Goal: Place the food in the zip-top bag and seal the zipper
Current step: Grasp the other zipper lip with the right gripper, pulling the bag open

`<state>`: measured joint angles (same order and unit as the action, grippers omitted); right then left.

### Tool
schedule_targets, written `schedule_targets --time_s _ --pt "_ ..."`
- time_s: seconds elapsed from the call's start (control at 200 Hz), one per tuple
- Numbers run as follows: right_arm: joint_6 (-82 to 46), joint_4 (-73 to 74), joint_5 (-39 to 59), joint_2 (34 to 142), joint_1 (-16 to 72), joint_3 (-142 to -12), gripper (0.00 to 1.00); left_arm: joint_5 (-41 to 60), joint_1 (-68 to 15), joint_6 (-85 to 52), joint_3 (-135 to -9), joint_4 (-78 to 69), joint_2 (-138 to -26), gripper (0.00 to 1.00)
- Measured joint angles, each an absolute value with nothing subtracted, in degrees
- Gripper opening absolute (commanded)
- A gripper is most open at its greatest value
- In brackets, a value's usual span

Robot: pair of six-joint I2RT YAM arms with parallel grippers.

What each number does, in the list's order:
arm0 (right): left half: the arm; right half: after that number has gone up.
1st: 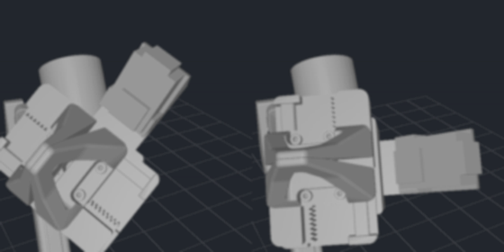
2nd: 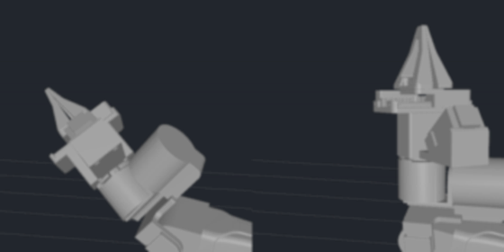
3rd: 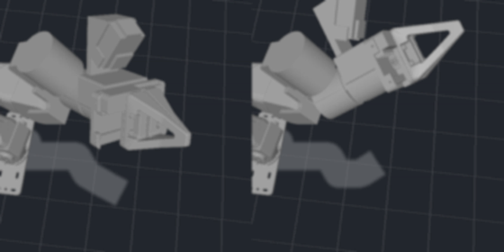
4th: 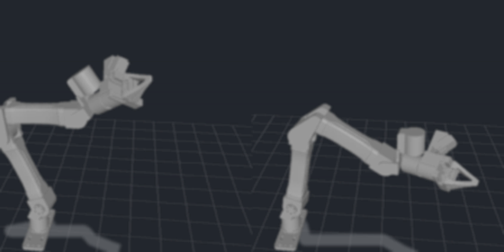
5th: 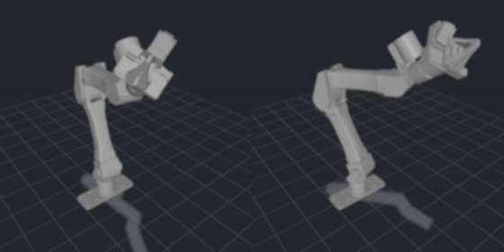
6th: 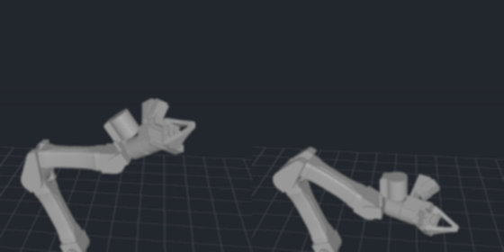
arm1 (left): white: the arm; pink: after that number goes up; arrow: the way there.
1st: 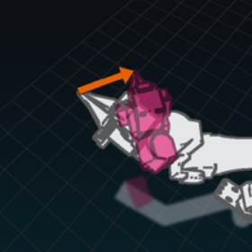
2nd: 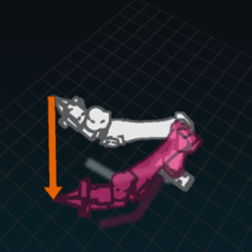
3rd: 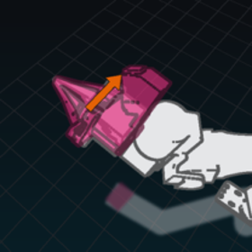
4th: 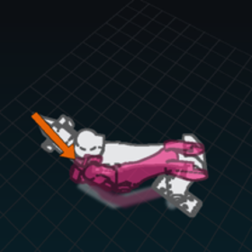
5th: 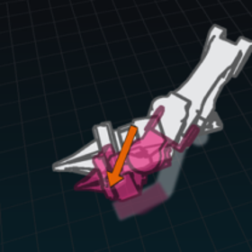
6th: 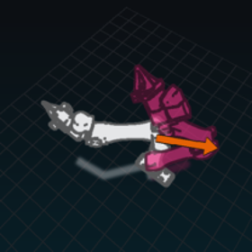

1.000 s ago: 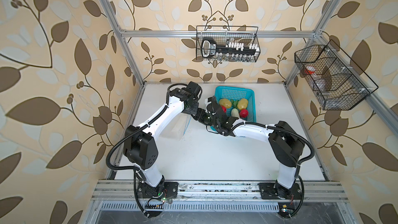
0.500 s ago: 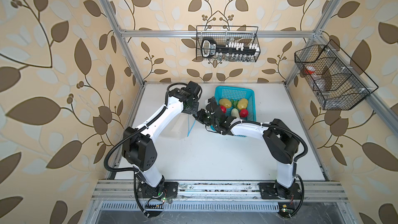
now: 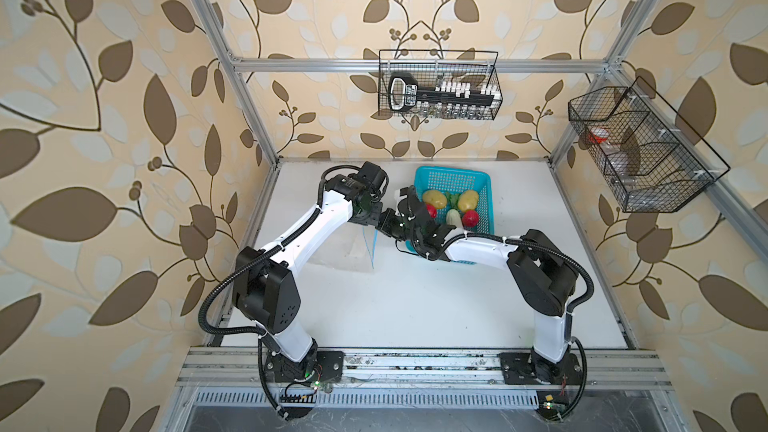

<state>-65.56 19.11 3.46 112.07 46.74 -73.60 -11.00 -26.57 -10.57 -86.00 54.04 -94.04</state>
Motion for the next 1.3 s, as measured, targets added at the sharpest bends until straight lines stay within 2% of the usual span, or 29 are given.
schedule_targets --time_s 0.205,0.43,0.61,1.0,1.135,1.235,1.3 --pt "-65.4 19.9 3.4 112.1 47.2 -73.6 0.0 -9.8 -26.6 -10.7 -85.0 53.6 -93.6 0.26" --pt "-65.4 20.7 3.5 112.1 47.2 -73.6 0.0 -9.5 -26.5 -10.6 -85.0 53.3 -92.6 0.33" --pt "-65.8 20.9 3.5 112.1 47.2 -73.6 0.0 -9.5 -26.5 -10.6 -84.8 53.1 -92.6 0.32" --pt "-67.3 24.2 5.0 112.1 47.1 -71.6 0.0 -11.1 -26.5 -10.3 -83.8 51.2 -93.5 0.23" --pt "-67.5 25.6 6.1 111.8 46.9 -70.0 0.0 -11.2 -26.5 -10.3 -83.8 51.2 -94.4 0.12" --pt "-67.5 26.1 6.7 111.2 46.8 -69.3 0.0 -11.6 -26.5 -10.0 -83.8 51.2 -95.4 0.0" --pt "-67.5 26.3 7.0 111.0 46.6 -68.8 0.0 -12.5 -26.5 -9.4 -83.8 51.1 -95.5 0.0"
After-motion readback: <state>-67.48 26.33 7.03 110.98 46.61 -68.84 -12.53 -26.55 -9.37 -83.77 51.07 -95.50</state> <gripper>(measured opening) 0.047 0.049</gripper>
